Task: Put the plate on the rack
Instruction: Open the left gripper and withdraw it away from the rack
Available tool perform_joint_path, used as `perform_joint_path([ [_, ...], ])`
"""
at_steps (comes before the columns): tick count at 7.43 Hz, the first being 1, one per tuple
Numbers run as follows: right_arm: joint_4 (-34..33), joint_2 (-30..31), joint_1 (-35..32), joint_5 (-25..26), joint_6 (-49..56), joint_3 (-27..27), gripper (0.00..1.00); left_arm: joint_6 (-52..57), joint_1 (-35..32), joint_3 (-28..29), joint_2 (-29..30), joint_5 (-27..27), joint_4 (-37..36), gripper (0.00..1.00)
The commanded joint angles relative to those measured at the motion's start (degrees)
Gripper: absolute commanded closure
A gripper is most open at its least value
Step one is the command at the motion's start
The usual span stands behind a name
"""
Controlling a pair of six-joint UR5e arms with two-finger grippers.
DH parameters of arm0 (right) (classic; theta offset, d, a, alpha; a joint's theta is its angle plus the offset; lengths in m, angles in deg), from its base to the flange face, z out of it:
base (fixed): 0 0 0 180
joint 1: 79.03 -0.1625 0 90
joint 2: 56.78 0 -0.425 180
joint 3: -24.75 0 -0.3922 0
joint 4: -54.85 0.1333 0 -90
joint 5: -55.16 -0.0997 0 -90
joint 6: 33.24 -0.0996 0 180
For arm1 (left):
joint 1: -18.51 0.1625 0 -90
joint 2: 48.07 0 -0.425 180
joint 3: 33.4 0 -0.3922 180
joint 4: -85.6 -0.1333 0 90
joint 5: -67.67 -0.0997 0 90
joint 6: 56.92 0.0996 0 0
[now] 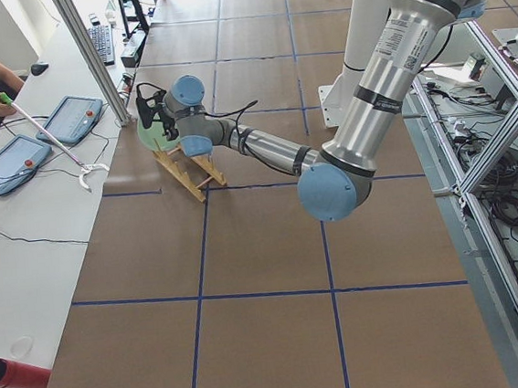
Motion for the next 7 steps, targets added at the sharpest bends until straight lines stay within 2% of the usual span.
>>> perform_joint_path([
  [1,0.00,0.00,0.00,0.00,0.00,0.00,0.00,27.35,-6.35,-3.04,-11.53,4.20,-10.20,0.00],
  [2,0.00,-0.09,0.00,0.00,0.00,0.00,0.00,39.40,-10.20,-2.96,-16.38,4.90,-12.94,0.00],
  [3,0.00,0.00,0.00,0.00,0.00,0.00,0.00,53.62,-15.20,-2.79,-20.43,7.77,-16.62,0.00],
  [4,0.00,0.00,0.00,0.00,0.00,0.00,0.00,64.20,-19.95,-3.13,-21.86,11.11,-23.96,0.00],
  [5,0.00,0.00,0.00,0.00,0.00,0.00,0.00,70.92,-22.95,-3.66,-23.53,12.10,-30.65,0.00],
  [7,0.00,0.00,0.00,0.00,0.00,0.00,0.00,73.71,-23.77,-2.79,-27.49,10.63,-31.60,0.00],
])
